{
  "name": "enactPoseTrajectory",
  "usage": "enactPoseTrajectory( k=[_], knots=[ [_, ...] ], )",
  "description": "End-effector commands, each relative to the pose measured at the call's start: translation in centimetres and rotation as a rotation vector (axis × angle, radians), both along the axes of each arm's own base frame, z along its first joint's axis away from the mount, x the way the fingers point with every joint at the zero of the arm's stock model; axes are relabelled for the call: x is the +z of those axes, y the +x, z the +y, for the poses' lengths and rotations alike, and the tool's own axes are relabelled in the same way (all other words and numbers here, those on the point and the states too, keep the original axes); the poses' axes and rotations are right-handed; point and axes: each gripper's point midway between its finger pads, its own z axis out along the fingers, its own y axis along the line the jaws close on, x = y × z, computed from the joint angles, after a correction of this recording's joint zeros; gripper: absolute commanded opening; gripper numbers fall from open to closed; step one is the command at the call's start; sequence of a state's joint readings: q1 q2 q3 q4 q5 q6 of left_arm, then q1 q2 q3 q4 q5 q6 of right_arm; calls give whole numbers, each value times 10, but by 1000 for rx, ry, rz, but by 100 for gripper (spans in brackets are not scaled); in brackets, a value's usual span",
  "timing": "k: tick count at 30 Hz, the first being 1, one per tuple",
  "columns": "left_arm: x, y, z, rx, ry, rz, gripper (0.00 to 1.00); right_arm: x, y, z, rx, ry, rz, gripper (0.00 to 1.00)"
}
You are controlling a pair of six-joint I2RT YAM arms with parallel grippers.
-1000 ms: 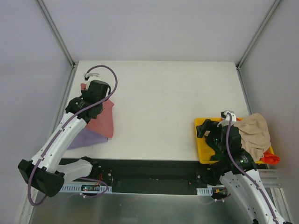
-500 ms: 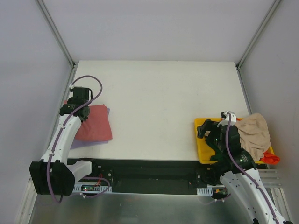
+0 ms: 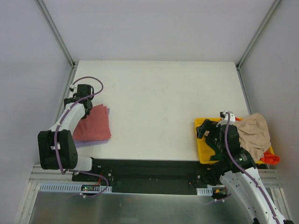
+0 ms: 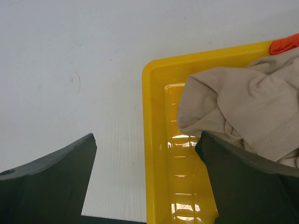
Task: Fold and stack the t-shirts
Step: Put the neatly folded tshirt into the corner of the board with the left arm
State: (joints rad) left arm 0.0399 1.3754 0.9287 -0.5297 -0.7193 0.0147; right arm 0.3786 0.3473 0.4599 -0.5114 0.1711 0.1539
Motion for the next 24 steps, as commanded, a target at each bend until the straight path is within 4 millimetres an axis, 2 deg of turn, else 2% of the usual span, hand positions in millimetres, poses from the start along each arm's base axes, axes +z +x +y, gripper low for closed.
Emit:
enactPoseTrajectory(
  k=[1, 5, 8, 10, 14, 16, 18, 19, 20, 24],
  knots=[
    [13, -1, 22, 122, 111, -61, 99, 4, 1, 3, 2, 19, -13, 96],
    [32, 1, 22, 146, 102, -137, 99, 1, 1, -2, -47, 34, -2, 96],
    [58, 8, -1, 120, -68, -288, 99, -3, 0, -7, -108, 61, 10, 96],
    [81, 18, -31, 52, -259, -428, 99, -4, 0, -5, -109, 84, 13, 96],
    [141, 35, -119, -205, -717, -718, 99, -7, 0, 0, -91, 99, 19, 96],
    [159, 33, -158, -328, -903, -774, 99, -6, 0, 0, -87, 94, 20, 96],
    [161, 27, -183, -392, -989, -785, 99, -1, -2, 8, -27, 97, 17, 96],
    [154, 25, -196, -421, -1000, -781, 99, 4, -4, 14, 18, 101, 15, 96],
    [138, 20, -208, -440, -1007, -753, 99, 7, -5, 19, 49, 111, 13, 96],
    [101, 12, -253, -557, -1046, -716, 99, 17, 2, 33, 97, 163, -37, 96]
  ],
)
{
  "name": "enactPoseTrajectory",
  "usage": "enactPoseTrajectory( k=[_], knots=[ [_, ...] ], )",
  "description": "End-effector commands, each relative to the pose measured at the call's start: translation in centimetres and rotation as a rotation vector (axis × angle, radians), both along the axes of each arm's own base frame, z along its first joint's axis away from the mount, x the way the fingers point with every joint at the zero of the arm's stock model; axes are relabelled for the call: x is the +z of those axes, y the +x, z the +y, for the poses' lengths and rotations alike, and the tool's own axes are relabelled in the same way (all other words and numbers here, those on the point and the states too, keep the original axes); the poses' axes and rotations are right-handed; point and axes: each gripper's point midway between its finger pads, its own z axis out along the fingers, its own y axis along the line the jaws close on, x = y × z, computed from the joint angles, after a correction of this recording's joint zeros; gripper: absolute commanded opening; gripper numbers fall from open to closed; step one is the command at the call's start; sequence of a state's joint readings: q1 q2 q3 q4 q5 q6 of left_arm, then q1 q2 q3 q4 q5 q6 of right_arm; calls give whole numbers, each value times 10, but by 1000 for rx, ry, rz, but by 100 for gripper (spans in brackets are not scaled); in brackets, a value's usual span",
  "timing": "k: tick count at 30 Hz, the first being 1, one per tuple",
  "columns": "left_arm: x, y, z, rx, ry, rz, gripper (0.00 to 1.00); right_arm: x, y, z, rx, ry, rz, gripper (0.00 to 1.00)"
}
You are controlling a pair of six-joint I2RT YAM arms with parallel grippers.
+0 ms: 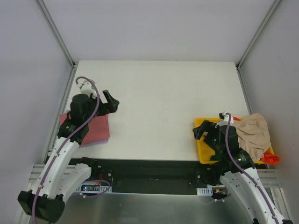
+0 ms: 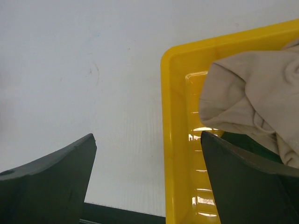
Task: Fold and stack the t-shirts
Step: Put the neatly folded tshirt into the corner of the board with the left arm
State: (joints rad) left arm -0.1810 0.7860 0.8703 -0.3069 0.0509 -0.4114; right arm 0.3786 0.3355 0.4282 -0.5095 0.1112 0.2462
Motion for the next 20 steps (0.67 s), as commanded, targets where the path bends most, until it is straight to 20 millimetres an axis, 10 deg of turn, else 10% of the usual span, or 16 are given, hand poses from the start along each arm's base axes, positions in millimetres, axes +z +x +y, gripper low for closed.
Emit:
enactPoseTrajectory(
  k=[1, 11, 20],
  knots=[
    [-47, -8, -56, -162, -65, 43, 99, 30, 9, 23, 100, 77, -100, 96],
    [-113, -21, -55, -202, 48, 65, 99, 48, 27, 65, 271, 197, -215, 96],
    [-119, -24, -55, -217, 66, 70, 99, 54, 27, 87, 365, 273, -212, 96]
  ],
)
